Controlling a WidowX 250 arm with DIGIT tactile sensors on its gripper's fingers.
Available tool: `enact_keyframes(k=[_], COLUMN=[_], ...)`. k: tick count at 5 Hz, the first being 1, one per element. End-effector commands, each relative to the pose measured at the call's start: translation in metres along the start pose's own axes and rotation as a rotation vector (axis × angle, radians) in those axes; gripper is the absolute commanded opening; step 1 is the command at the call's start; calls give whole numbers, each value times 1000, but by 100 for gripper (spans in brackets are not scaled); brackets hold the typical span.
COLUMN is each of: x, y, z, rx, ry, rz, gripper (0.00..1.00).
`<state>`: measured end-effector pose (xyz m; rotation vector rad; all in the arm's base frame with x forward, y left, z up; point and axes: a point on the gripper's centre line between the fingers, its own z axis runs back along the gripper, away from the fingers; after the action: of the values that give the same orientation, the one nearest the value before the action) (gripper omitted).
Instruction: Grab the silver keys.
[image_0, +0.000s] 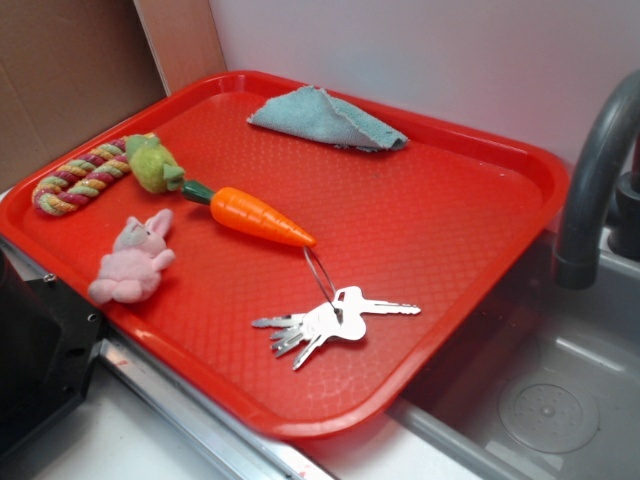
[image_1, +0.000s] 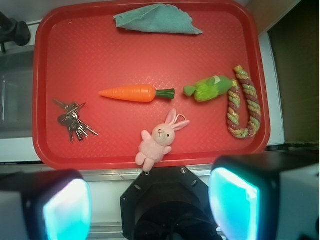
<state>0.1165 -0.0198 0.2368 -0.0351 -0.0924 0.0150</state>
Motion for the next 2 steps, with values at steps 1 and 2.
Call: enact_keyframes(k=[1, 2], x=[0, 24], y=[0, -17], z=[0, -53], rx=[0, 15], ry=[0, 87], rz=[0, 218], gripper=[100, 100])
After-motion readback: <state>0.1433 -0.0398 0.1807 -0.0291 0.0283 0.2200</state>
